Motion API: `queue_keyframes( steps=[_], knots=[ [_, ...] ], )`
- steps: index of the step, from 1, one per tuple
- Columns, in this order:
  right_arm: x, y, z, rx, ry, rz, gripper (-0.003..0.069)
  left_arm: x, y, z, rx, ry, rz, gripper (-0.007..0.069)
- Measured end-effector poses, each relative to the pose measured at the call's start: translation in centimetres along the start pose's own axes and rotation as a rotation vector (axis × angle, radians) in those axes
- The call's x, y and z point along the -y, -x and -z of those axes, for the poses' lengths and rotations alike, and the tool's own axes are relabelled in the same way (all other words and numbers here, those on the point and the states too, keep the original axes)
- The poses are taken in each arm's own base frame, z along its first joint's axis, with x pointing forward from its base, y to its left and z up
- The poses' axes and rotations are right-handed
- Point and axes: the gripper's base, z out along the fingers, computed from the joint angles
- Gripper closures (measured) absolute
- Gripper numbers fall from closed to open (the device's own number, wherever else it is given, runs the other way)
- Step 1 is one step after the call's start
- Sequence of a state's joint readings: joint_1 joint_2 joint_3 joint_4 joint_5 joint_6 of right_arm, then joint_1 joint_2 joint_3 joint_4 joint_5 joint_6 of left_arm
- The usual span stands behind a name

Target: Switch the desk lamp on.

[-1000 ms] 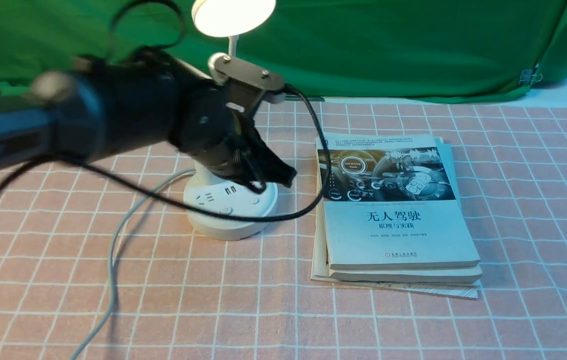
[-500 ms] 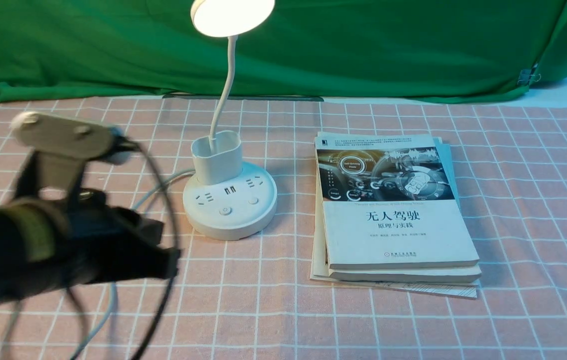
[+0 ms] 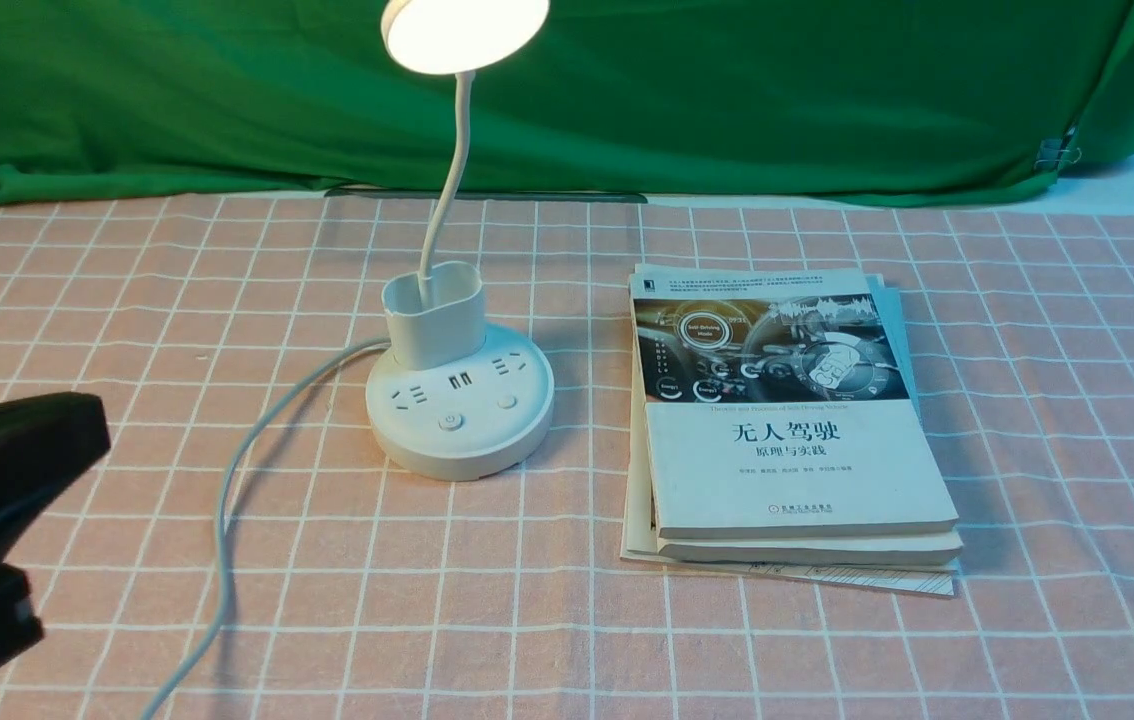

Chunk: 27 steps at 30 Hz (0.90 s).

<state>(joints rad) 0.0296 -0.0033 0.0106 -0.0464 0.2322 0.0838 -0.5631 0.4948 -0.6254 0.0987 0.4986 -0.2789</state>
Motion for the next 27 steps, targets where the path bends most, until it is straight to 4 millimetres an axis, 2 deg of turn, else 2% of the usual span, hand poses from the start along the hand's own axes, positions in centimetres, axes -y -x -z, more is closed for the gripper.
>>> queue_keyframes(
  steps=[9,13,17,22,23,27],
  knots=[
    [0.0,0.0,0.0,0.0,0.0,0.0,0.0418,-0.6,0.2,0.5,0.039,0.058,-0.114,0.0603],
    [0.0,0.0,0.0,0.0,0.0,0.0,0.0418,-0.8,-0.3,0.4,0.076,0.07,-0.153,0.0603],
    [0.0,0.0,0.0,0.0,0.0,0.0,0.0418,-1.6,-2.1,0.3,0.165,0.111,-0.136,0.0603],
    [0.0,0.0,0.0,0.0,0.0,0.0,0.0418,-3.4,-5.5,0.6,0.274,0.253,0.027,0.0603],
    [0.0,0.0,0.0,0.0,0.0,0.0,0.0418,-3.5,-5.6,0.6,0.279,0.259,0.031,0.0603],
    [0.0,0.0,0.0,0.0,0.0,0.0,0.0418,-4.7,-10.1,1.0,0.35,0.391,0.014,0.0603]
  ],
)
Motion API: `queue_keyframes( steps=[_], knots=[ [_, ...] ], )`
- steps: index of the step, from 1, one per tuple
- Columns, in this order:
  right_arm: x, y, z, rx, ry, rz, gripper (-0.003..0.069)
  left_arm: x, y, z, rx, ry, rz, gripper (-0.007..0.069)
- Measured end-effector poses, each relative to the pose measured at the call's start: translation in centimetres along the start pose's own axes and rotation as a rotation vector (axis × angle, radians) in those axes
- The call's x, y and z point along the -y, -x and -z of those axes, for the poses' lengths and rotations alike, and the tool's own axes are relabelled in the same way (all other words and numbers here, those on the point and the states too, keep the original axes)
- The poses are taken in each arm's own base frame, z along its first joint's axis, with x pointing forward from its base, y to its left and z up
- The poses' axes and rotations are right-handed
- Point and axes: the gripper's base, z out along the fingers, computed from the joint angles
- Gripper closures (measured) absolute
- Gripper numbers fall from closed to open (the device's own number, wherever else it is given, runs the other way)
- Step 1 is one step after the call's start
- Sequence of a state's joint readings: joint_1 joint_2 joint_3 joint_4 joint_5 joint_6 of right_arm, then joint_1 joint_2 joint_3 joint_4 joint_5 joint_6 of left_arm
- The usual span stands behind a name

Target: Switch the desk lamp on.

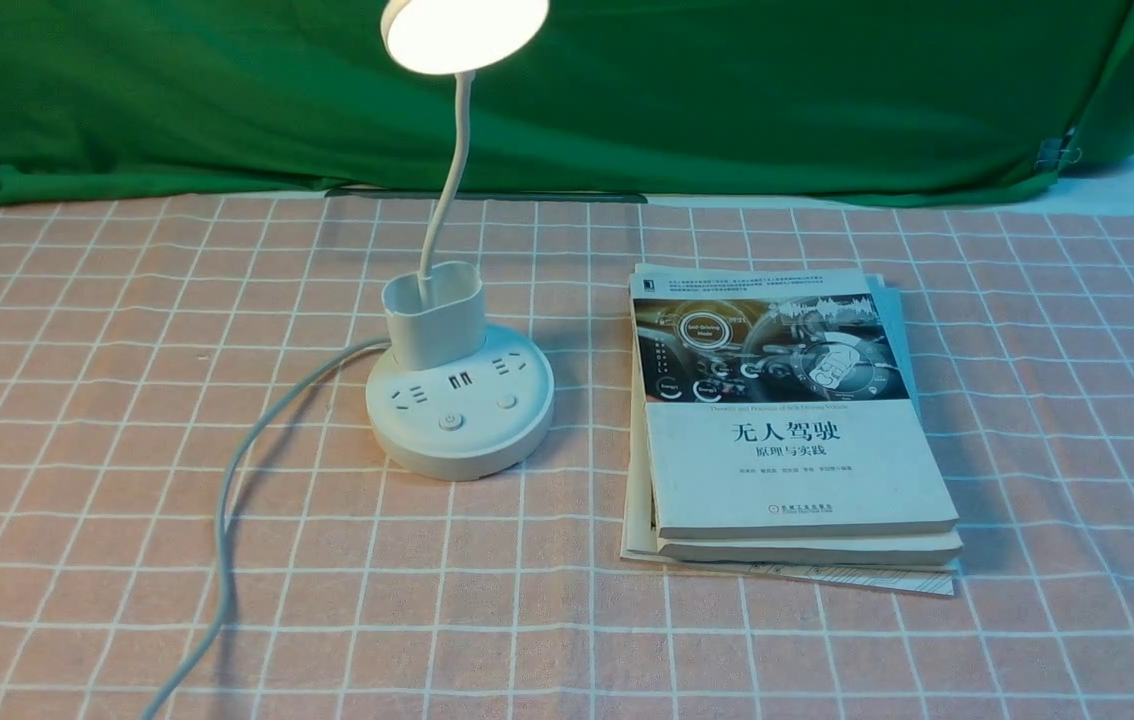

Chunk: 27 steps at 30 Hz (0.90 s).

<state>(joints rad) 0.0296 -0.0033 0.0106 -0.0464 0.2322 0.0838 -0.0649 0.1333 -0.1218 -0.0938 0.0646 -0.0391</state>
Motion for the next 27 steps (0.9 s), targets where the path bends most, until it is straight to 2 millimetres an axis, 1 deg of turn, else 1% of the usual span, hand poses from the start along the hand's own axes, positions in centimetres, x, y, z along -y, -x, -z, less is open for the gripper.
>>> queue_keyframes(
  steps=[3,6,12,17,19,27],
  knots=[
    [0.0,0.0,0.0,0.0,0.0,0.0,0.0418,-0.6,-1.9,0.7,0.028,0.062,-0.029,0.0603],
    [0.0,0.0,0.0,0.0,0.0,0.0,0.0418,-1.1,-3.1,0.9,0.029,0.123,-0.051,0.0603],
    [0.0,0.0,0.0,0.0,0.0,0.0,0.0418,-1.3,-3.4,0.9,0.019,0.154,-0.02,0.0603],
    [0.0,0.0,0.0,0.0,0.0,0.0,0.0418,-1.2,-4.4,0.9,-0.086,0.129,-0.007,0.0603],
    [0.0,0.0,0.0,0.0,0.0,0.0,0.0418,-1.2,-4.7,1.0,-0.123,0.124,-0.021,0.0603],
    [0.0,0.0,0.0,0.0,0.0,0.0,0.0418,-1.2,-4.8,1.0,-0.136,0.121,-0.07,0.0603]
  ],
)
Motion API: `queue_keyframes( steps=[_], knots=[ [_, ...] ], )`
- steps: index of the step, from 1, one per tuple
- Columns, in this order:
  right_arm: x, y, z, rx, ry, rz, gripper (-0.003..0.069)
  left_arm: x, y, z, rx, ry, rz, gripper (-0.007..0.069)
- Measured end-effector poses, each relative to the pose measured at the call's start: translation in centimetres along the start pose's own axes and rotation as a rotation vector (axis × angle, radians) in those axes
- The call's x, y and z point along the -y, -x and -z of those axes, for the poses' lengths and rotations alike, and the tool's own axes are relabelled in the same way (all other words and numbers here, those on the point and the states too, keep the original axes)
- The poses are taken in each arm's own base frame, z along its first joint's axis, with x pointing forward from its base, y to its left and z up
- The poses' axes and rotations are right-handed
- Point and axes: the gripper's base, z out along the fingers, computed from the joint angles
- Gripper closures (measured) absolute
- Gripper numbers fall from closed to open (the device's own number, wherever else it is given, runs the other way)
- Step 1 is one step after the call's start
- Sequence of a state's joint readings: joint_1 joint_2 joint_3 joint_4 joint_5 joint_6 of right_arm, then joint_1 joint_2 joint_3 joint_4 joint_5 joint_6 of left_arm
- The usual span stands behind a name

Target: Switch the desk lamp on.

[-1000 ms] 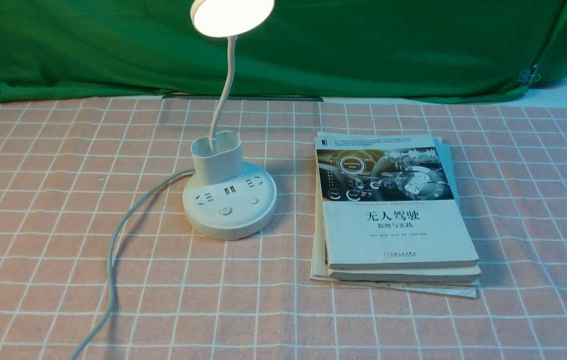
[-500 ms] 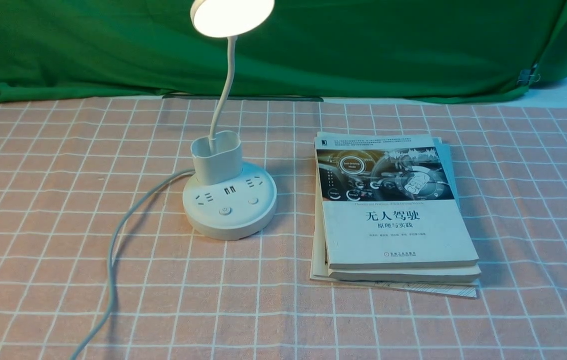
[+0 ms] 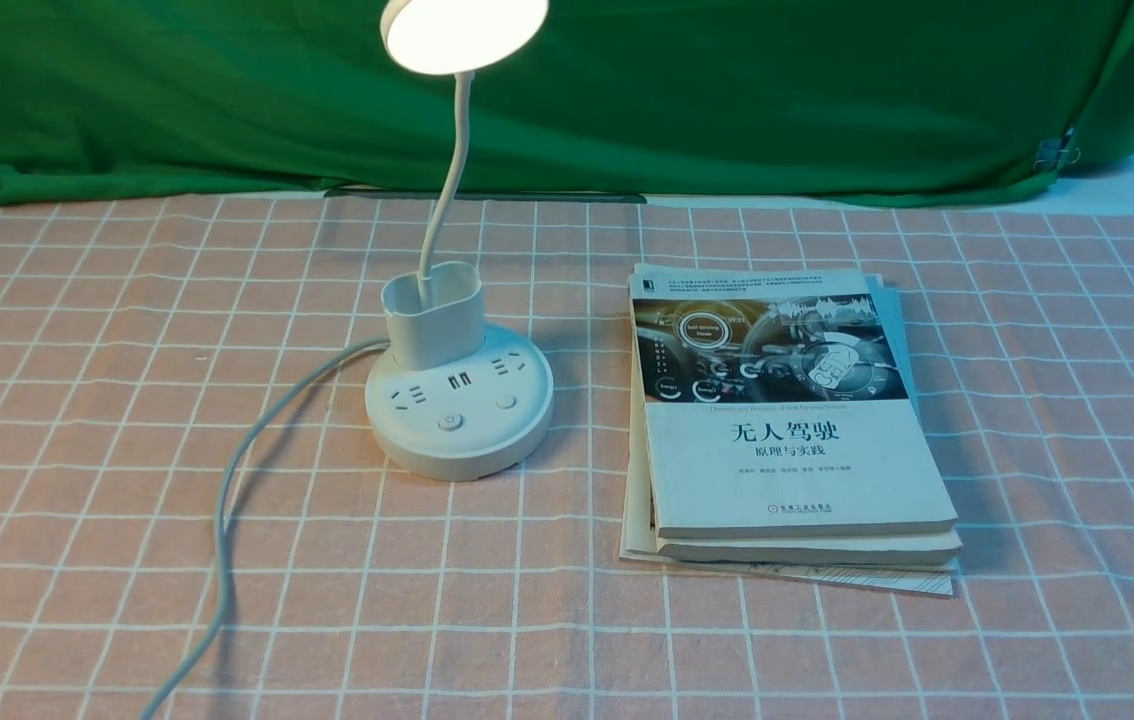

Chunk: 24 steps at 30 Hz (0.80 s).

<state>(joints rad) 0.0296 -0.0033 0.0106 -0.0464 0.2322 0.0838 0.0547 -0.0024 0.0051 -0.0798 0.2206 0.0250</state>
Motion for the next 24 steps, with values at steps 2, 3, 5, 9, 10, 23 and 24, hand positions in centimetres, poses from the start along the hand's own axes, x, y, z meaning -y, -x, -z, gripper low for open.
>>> queue_keyframes(
  steps=[2,3,5,9,10,23,24],
  knots=[
    [0.0,0.0,0.0,0.0,0.0,0.0,0.0418,0.0,0.0,0.0,0.0,0.0,0.0,0.0603],
    [0.0,0.0,0.0,0.0,0.0,0.0,0.0418,0.0,0.0,0.0,0.0,0.0,0.0,0.0603],
    [0.0,0.0,0.0,0.0,0.0,0.0,0.0418,0.0,0.0,0.0,0.0,0.0,-0.001,0.0603],
    [0.0,0.0,0.0,0.0,0.0,0.0,0.0418,0.0,0.02,0.0,0.002,0.0,-0.001,0.0603],
    [0.0,0.0,0.0,0.0,0.0,0.0,0.0418,0.0,0.02,0.0,0.002,0.0,-0.001,0.0603],
    [0.0,0.0,0.0,0.0,0.0,0.0,0.0418,0.0,0.07,0.0,0.007,0.0,-0.009,0.0603],
    [0.0,0.0,0.0,0.0,0.0,0.0,0.0418,0.0,0.07,0.0,0.007,0.0,-0.009,0.0603]
  ],
)
